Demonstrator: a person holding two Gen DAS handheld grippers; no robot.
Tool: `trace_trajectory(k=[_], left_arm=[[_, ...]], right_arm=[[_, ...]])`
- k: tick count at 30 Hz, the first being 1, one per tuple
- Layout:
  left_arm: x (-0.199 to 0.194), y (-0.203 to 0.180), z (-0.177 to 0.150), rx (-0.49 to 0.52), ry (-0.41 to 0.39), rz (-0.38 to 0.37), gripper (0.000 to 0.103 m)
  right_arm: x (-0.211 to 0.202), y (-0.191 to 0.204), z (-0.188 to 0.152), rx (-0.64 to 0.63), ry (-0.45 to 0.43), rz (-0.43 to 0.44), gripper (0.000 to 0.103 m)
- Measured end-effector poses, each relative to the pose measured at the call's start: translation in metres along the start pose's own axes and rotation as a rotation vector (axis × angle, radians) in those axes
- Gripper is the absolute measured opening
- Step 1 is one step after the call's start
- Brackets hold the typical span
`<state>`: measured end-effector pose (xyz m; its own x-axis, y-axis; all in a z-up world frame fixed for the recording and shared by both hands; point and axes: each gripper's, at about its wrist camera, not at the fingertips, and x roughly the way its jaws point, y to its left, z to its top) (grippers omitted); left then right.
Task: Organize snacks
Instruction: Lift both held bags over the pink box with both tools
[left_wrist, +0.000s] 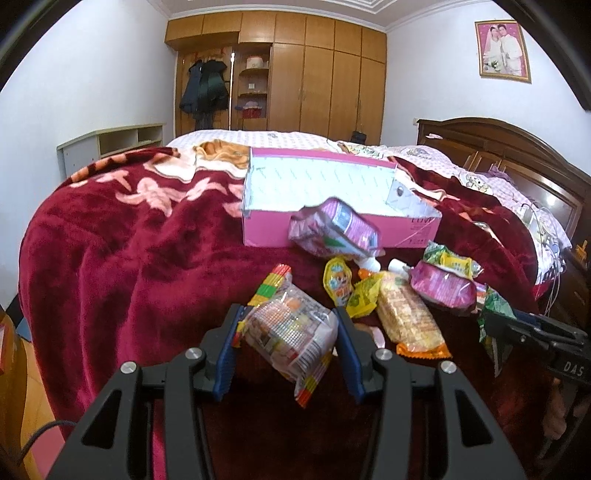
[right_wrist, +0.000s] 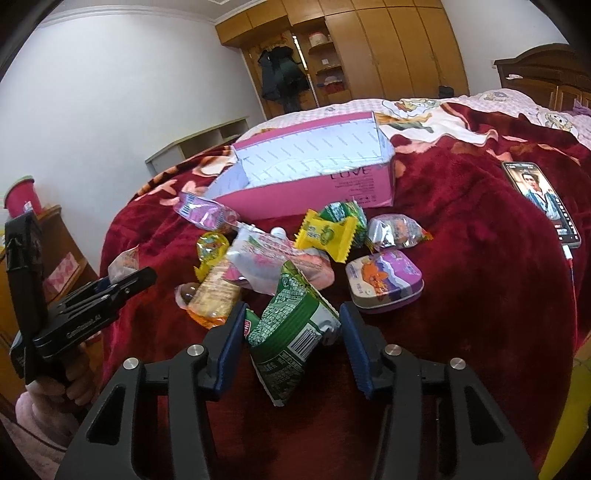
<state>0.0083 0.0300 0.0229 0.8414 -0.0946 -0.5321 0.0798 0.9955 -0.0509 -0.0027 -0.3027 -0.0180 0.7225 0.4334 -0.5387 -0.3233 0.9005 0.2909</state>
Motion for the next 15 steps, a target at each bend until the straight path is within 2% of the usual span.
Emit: trace_trajectory(k=[11,15], left_arm=[[0.005,-0.005,0.035,0.032,-0.018,-0.030,0.050],[0.013,-0.004,0.054,0.024,-0.013,-0.064,0.050]], right_arm=[[-0.004,0.008,0.033,-0.048,-0.008,0.024,0.051],[0.000,0.008,0.047,-0.052,-0.015,0.028,0.051]])
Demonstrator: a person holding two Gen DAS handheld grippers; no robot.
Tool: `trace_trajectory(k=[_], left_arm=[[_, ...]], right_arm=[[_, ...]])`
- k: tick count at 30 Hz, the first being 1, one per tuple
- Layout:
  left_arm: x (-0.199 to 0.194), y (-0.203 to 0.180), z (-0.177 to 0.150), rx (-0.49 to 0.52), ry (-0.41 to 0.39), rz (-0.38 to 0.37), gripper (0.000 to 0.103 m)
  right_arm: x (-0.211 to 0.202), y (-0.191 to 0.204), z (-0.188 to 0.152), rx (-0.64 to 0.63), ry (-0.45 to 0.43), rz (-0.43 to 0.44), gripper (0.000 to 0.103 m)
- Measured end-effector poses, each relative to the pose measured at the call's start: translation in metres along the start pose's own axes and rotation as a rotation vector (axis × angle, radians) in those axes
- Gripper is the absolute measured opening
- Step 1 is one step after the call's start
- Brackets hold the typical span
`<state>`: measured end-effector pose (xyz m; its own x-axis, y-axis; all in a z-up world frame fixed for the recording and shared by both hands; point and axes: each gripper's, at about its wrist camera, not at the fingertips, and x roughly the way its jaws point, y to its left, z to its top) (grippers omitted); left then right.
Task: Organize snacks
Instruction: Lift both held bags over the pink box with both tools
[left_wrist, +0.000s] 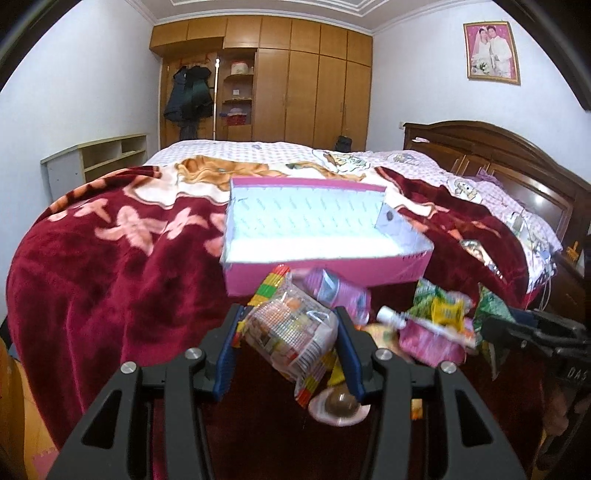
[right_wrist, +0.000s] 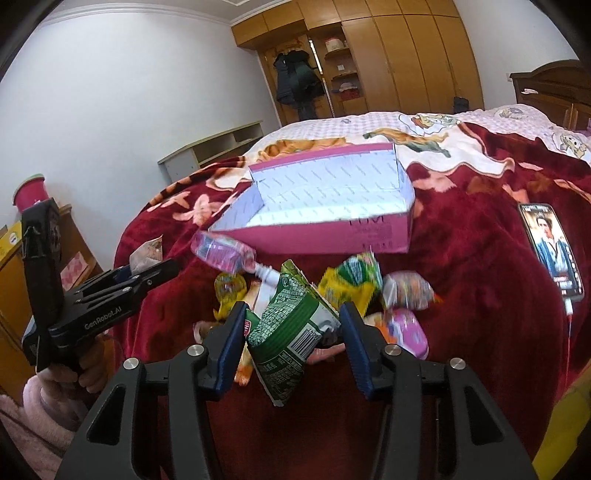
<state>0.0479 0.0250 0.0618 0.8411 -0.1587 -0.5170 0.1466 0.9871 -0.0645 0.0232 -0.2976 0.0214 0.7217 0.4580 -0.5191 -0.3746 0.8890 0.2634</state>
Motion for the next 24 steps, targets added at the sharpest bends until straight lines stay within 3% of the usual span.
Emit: trace_trajectory(k=[24], left_arm=[[0.088,-0.008,0.081,0.019,0.026,-0.022,0.050]], right_arm=[[0.064,-0.023,0.086,-0.033,-0.034,-0.035,0.051]])
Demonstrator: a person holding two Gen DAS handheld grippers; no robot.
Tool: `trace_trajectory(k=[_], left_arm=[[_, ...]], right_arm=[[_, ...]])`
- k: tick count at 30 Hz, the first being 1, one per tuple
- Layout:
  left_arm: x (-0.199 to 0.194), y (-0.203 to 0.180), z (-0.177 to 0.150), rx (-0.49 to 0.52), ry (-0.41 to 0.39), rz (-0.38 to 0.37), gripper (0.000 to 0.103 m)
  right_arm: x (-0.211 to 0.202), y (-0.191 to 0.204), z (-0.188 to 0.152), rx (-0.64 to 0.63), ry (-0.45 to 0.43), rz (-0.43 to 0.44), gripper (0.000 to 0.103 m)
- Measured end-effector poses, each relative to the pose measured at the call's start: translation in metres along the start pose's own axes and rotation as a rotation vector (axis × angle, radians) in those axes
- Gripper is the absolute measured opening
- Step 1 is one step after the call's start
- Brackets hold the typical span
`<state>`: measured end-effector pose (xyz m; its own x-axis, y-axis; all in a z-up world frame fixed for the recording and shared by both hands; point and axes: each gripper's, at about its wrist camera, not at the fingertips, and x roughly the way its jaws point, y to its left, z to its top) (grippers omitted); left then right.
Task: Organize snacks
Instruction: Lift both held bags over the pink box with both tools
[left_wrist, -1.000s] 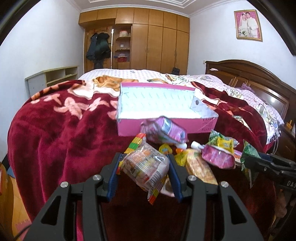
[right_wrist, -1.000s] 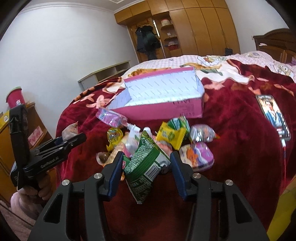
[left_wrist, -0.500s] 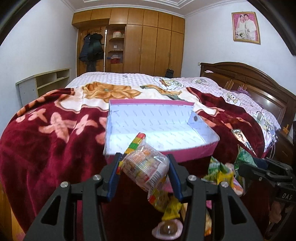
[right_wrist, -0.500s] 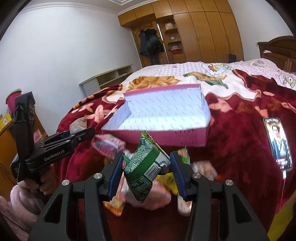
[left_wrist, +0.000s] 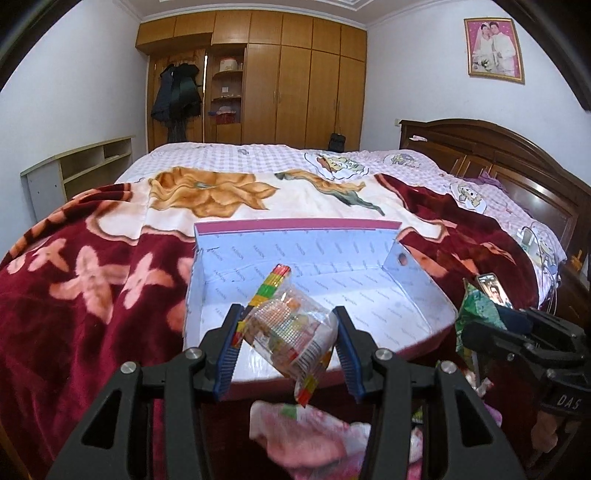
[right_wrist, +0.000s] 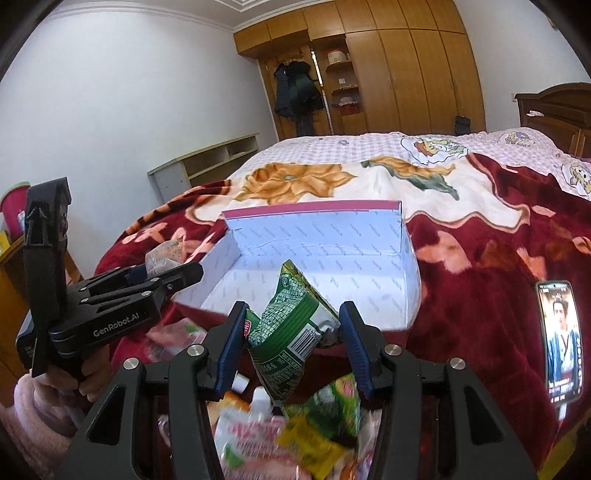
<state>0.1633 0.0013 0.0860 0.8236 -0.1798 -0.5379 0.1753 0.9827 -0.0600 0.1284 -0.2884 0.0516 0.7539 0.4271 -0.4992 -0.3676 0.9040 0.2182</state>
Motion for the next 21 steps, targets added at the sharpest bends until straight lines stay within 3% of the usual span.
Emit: trace_trajectory(k=[12,16,21], left_arm=[[0.049,-0.001,0.016,-0.012,0.068,-0.002,0.050],[0.070,0.006,0.019,-0.046,0.148,-0.009,0.050],[0.083,0.018,0.024,-0.081,0.178,-0.017,0.051]], right_arm=[[0.040,-0.022,0.017,0.023,0.033,-0.030,0.051],[0.055,-0.031,0.018,0.035,0.060,-0.046,0.051],[0.074,-0.038,0.018,0.050,0.100,-0.058,0.051]])
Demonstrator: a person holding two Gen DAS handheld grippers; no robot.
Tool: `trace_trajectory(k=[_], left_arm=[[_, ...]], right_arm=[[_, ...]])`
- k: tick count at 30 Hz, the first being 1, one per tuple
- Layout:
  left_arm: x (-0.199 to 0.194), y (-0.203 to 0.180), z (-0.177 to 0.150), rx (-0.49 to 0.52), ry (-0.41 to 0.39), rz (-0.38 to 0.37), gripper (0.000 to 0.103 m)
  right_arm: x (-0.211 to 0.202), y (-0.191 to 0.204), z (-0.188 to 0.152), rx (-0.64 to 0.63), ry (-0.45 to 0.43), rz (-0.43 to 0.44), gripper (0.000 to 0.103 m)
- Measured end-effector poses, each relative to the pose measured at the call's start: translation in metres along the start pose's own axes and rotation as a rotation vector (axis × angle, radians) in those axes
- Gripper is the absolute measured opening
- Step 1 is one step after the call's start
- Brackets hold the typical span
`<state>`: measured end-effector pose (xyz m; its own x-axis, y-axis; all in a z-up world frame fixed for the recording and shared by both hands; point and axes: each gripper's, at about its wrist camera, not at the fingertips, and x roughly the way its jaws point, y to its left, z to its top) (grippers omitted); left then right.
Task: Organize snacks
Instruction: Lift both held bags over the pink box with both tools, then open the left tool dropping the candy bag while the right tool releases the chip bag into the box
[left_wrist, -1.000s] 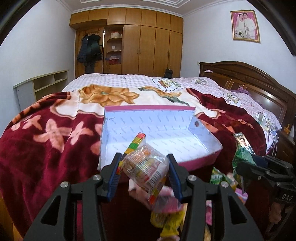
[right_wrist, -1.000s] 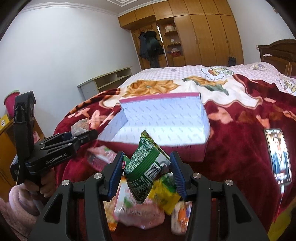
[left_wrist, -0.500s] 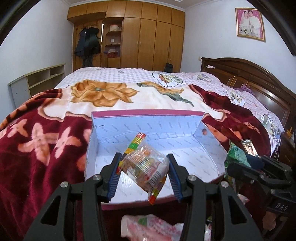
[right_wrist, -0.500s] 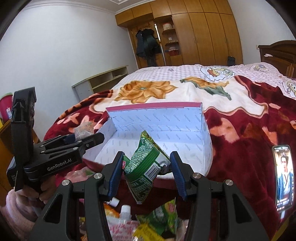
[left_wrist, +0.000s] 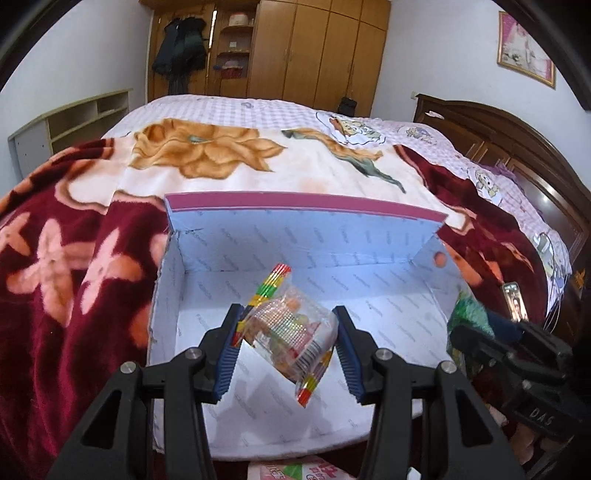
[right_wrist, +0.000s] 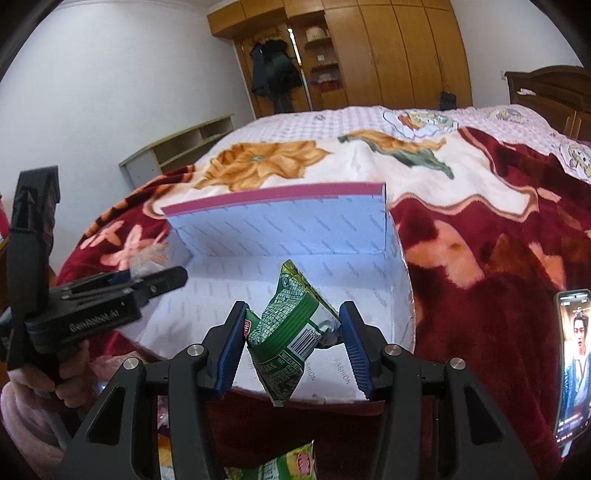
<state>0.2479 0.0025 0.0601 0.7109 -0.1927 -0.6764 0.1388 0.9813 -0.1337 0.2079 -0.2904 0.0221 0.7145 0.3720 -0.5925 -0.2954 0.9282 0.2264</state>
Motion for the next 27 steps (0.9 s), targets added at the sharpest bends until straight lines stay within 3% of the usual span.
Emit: trace_trajectory(k=[5,17,21,27], left_arm=[[0.007,0.007,0.005,-0.015,0.039,-0.018,0.051],[0.016,-0.005,0.009,0.075,0.092,-0.033,0.054],[0.015,-0.009,0.009,0.081,0.097,-0.033,0.061],[0.012,-0.012,0.007,0.081,0.102,-0.016,0.065]], right_arm=[[0.011,0.001,0.002,-0.003,0.019,-0.016,0.051],[0.027,0.002,0.008,0.013,0.060,-0.048,0.051],[0.025,0.000,0.010,0.016,0.063,-0.044,0.053],[0.016,0.001,0.011,0.000,0.038,-0.028,0.057]])
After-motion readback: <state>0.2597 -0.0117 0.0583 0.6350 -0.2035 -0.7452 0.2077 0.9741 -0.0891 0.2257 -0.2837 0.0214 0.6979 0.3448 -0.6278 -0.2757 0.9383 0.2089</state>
